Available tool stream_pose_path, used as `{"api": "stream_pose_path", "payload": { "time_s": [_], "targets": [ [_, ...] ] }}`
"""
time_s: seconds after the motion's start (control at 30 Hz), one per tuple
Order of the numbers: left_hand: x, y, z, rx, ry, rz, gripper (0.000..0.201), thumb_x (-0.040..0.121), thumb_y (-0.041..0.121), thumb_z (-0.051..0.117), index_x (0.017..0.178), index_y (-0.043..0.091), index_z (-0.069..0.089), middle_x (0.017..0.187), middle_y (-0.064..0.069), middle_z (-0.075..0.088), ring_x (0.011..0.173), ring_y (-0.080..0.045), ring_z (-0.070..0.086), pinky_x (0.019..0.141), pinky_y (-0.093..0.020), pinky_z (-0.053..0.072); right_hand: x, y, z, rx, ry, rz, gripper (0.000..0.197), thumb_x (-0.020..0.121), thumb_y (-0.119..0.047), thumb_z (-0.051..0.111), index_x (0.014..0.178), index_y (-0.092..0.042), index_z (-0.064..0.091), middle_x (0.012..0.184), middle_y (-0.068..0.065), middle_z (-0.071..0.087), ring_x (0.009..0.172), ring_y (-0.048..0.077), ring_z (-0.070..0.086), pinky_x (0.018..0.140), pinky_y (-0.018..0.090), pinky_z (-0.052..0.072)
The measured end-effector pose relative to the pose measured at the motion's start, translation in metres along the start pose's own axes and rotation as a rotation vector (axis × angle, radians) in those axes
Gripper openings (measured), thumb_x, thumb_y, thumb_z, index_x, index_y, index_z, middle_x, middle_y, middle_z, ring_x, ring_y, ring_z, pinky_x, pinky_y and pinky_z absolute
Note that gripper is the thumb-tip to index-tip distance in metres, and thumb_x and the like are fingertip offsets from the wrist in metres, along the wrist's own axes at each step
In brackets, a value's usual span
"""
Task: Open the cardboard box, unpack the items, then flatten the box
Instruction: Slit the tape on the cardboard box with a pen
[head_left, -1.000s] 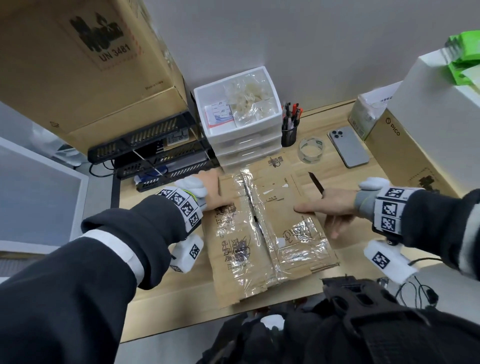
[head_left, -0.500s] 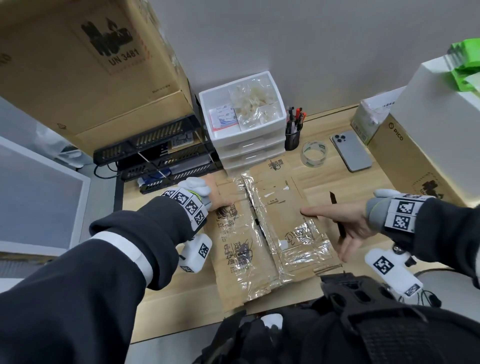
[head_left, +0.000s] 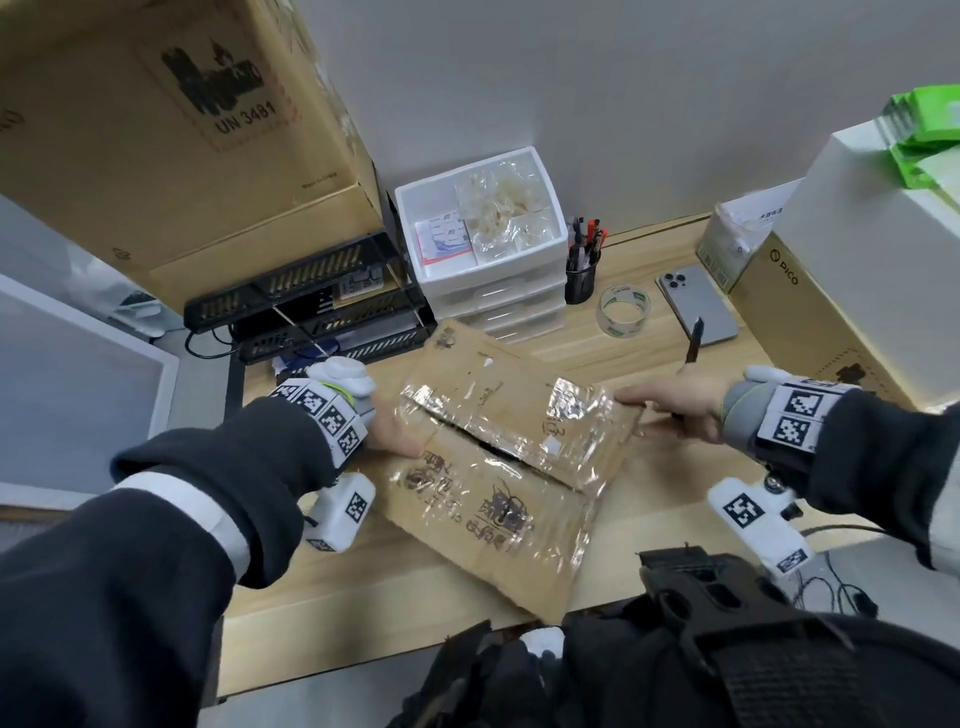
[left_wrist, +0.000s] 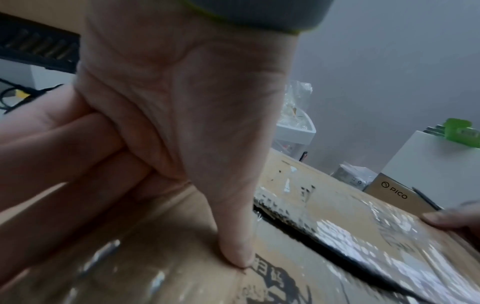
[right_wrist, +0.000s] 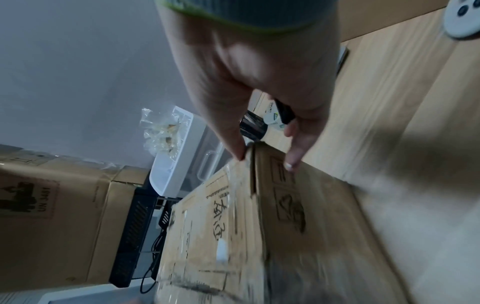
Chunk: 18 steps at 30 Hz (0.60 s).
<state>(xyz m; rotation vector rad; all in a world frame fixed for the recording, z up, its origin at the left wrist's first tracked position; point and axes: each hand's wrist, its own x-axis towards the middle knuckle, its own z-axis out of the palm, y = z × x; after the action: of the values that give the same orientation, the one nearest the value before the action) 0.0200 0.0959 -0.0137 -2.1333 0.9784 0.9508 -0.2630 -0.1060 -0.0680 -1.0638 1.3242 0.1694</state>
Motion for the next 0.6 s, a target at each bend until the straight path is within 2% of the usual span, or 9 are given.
{"api": "stream_pose_path", "payload": {
  "time_s": [0.07, 0.13, 0.2, 0.27, 0.33, 0.43, 0.47, 0.53, 0.6],
  "targets": [
    [0.003, -0.007, 0.014, -0.016, -0.051, 0.008, 0.074, 0.075, 0.073, 0.069, 0.121, 0.015, 0.066, 0.110, 0.002, 0.067, 0.099, -0.017, 0.062, 0.086, -0.029, 0.047, 0.006, -0.005, 0.003, 0.087, 0.018, -0.107, 0.044, 0.078, -0.013, 0.081, 0.114, 0.004, 0.061, 0.098, 0.010, 0.072, 0.077, 0.016, 0.073, 0.061, 0.022, 0.060],
    [-0.010, -0.004, 0.016, -0.025, -0.135, -0.013, 0.080, 0.073, 0.078, 0.066, 0.121, 0.015, 0.068, 0.111, -0.001, 0.070, 0.090, -0.016, 0.066, 0.083, -0.028, 0.053, 0.005, -0.008, 0.010, 0.130, -0.034, -0.195, 0.039, 0.080, -0.009, 0.078, 0.111, 0.008, 0.062, 0.086, 0.004, 0.077, 0.089, 0.012, 0.073, 0.085, 0.029, 0.058],
    [-0.025, 0.000, 0.016, -0.022, -0.348, -0.044, 0.054, 0.083, 0.063, 0.069, 0.105, 0.014, 0.075, 0.096, 0.000, 0.074, 0.070, -0.010, 0.065, 0.070, -0.023, 0.053, -0.003, -0.015, 0.020, 0.168, -0.104, -0.268, 0.031, 0.084, -0.003, 0.070, 0.114, 0.001, 0.065, 0.106, 0.002, 0.075, 0.111, 0.013, 0.064, 0.099, 0.035, 0.051],
    [-0.032, 0.006, 0.021, 0.003, -0.353, -0.023, 0.036, 0.083, 0.052, 0.076, 0.095, 0.019, 0.075, 0.088, 0.005, 0.076, 0.072, -0.007, 0.065, 0.069, -0.019, 0.049, -0.015, -0.024, 0.029, 0.184, -0.189, -0.306, 0.020, 0.088, 0.002, 0.062, 0.102, -0.008, 0.072, 0.120, 0.000, 0.070, 0.120, 0.015, 0.056, 0.106, 0.039, 0.045],
    [-0.041, 0.014, 0.031, 0.074, -0.315, 0.058, 0.053, 0.082, 0.052, 0.076, 0.118, 0.014, 0.068, 0.113, -0.002, 0.071, 0.094, -0.015, 0.064, 0.079, -0.023, 0.045, -0.017, -0.031, 0.031, 0.186, -0.262, -0.304, 0.018, 0.090, 0.004, 0.059, 0.091, -0.011, 0.069, 0.119, 0.000, 0.071, 0.120, 0.015, 0.057, 0.108, 0.041, 0.044],
    [-0.051, 0.035, 0.034, 0.133, -0.480, 0.065, 0.059, 0.091, 0.057, 0.064, 0.123, 0.008, 0.063, 0.114, -0.011, 0.070, 0.099, -0.024, 0.069, 0.081, -0.030, 0.051, -0.011, -0.035, 0.022, 0.187, -0.316, -0.288, 0.018, 0.092, 0.002, 0.058, 0.084, -0.013, 0.052, 0.116, 0.004, 0.073, 0.115, 0.014, 0.064, 0.106, 0.044, 0.047],
    [-0.049, 0.042, 0.031, 0.106, -0.434, 0.114, 0.058, 0.091, 0.058, 0.063, 0.118, 0.007, 0.066, 0.106, -0.012, 0.074, 0.091, -0.025, 0.072, 0.074, -0.030, 0.054, -0.008, -0.034, 0.018, 0.154, -0.305, -0.285, 0.012, 0.094, -0.001, 0.057, 0.091, -0.012, 0.052, 0.114, 0.005, 0.074, 0.112, 0.015, 0.067, 0.104, 0.044, 0.048],
    [-0.041, 0.052, 0.026, 0.071, -0.144, 0.279, 0.050, 0.086, 0.060, 0.066, 0.095, 0.011, 0.070, 0.077, -0.003, 0.071, 0.067, -0.018, 0.068, 0.061, -0.027, 0.054, -0.006, -0.031, 0.013, 0.054, -0.211, -0.271, 0.015, 0.099, -0.012, 0.051, 0.110, -0.004, 0.056, 0.102, 0.010, 0.076, 0.095, 0.018, 0.073, 0.090, 0.037, 0.055],
    [-0.028, 0.059, 0.018, 0.054, 0.233, 0.378, 0.041, 0.082, 0.055, 0.069, 0.085, 0.015, 0.063, 0.074, 0.002, 0.060, 0.069, -0.017, 0.060, 0.064, -0.030, 0.054, -0.003, -0.024, 0.011, -0.084, -0.075, -0.260, 0.030, 0.102, -0.027, 0.045, 0.100, -0.001, 0.059, 0.079, 0.013, 0.073, 0.064, 0.022, 0.069, 0.064, 0.032, 0.054]
  ]
}}
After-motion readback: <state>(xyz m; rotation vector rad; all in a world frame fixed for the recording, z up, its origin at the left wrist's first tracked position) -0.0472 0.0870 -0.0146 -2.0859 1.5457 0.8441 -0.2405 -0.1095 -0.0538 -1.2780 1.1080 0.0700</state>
